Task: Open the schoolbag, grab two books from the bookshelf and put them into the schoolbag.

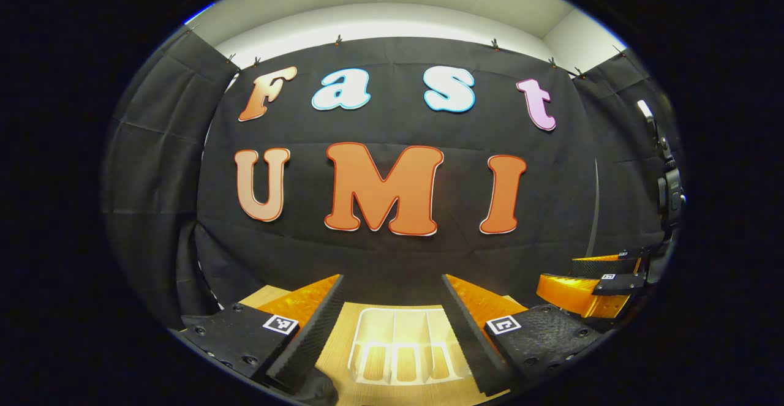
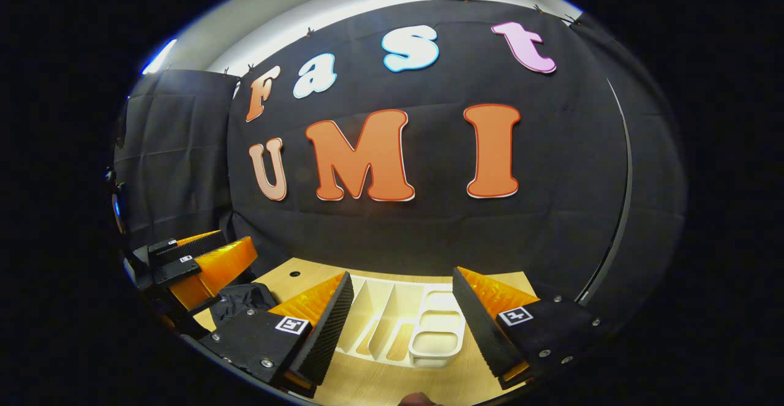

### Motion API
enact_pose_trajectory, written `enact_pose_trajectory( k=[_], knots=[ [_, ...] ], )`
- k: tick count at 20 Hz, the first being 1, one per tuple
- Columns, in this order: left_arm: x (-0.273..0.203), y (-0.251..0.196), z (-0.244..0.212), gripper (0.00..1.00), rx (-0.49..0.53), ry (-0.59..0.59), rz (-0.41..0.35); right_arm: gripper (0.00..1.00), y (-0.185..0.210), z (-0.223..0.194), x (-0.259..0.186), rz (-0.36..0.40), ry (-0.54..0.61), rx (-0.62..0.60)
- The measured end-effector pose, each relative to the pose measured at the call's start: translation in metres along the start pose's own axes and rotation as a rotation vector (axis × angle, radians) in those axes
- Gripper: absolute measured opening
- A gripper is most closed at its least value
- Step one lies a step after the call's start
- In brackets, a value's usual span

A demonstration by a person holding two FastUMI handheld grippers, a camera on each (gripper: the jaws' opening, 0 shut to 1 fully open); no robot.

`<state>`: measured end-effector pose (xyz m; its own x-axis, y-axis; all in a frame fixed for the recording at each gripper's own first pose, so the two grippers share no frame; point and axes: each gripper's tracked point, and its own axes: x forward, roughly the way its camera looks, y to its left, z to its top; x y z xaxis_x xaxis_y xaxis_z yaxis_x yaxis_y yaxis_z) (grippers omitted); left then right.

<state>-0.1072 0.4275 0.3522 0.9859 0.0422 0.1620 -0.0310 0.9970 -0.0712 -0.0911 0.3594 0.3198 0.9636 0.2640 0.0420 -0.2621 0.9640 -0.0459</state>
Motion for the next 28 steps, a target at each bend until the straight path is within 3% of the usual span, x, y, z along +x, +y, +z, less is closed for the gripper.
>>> enact_pose_trajectory(
  k=[14, 21, 22, 27, 28],
  knots=[
    [-0.012, 0.012, -0.010, 0.94, -0.002, -0.025, 0.070, 0.96, 0.015, -0.024, -0.010, 0.008, -0.021, 0.002],
    [-0.018, -0.007, -0.011, 0.94, 0.030, -0.058, 0.038, 0.96, 0.014, -0.032, -0.015, 0.001, -0.018, 0.008],
    [-0.017, -0.011, -0.011, 0.94, 0.030, -0.056, 0.026, 1.00, 0.014, -0.035, -0.016, -0.001, -0.015, 0.007],
    [-0.019, -0.015, -0.011, 0.94, 0.038, -0.059, 0.011, 0.97, 0.016, -0.035, -0.016, 0.003, -0.016, 0.004],
    [-0.019, -0.014, -0.011, 0.95, 0.034, -0.058, 0.010, 1.00, 0.017, -0.035, -0.017, 0.009, -0.015, 0.006]
  ],
)
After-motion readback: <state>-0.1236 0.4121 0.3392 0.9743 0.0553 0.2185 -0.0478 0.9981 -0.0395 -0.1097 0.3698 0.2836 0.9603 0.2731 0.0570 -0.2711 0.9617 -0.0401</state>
